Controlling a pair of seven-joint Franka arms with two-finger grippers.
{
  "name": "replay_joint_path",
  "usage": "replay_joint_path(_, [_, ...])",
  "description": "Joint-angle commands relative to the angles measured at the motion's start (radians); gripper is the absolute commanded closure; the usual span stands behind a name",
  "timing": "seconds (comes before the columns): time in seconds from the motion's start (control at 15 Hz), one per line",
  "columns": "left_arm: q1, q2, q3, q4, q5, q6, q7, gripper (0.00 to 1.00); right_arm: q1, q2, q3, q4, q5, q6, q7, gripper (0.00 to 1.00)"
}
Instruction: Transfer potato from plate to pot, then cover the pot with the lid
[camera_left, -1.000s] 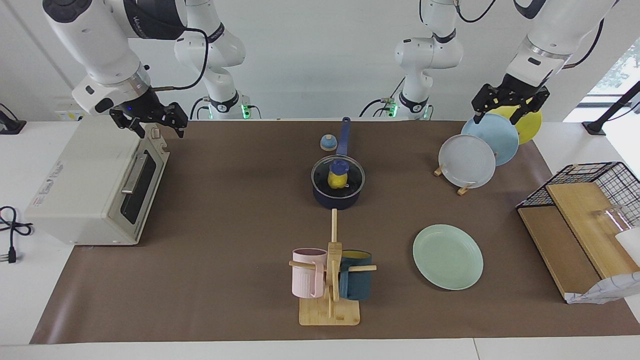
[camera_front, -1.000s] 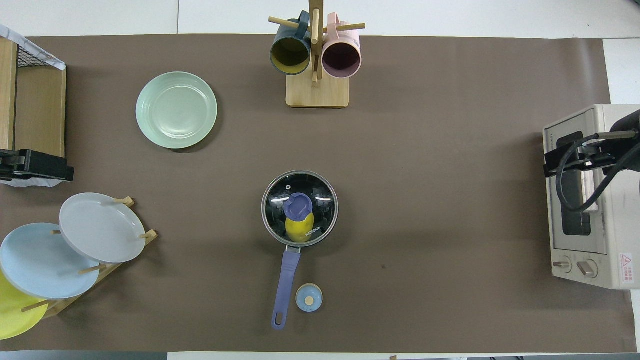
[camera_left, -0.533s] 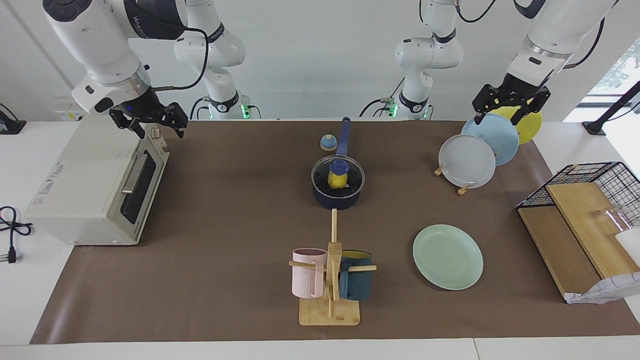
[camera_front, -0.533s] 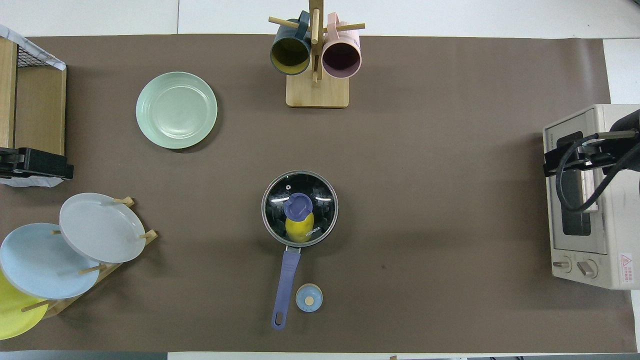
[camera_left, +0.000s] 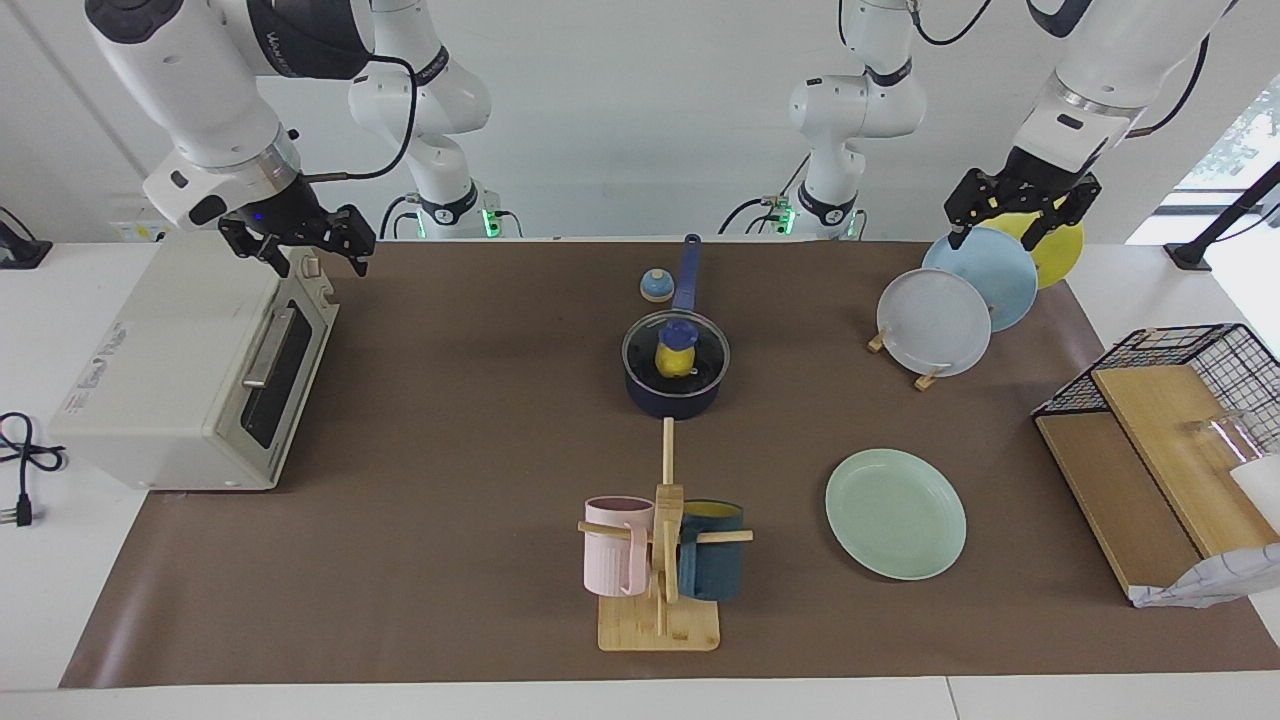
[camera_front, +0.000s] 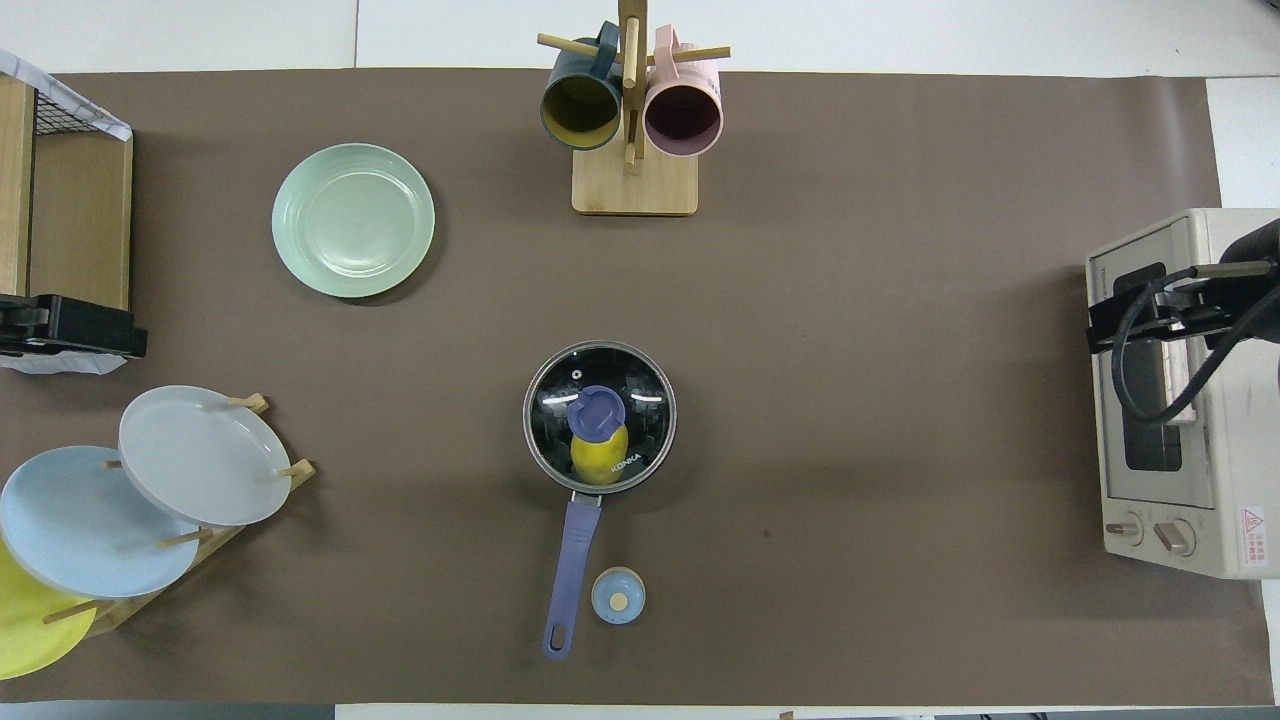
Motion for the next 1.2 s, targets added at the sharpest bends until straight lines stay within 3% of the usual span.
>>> replay_joint_path(0.0, [-0.004,-0.024,0.003,-0.031,-0.011,0.019,-0.011,0.0,-0.011,-0.011,0.006,-0.011,0.003,0.017,-0.024,0.0])
replay_joint_path(1.13, [-0.004,-0.024,0.004,-0.029,-0.009,0.019,-0.011,0.0,-0.016,-0.008,0.008,-0.008,-0.001,0.025,-0.031,0.0])
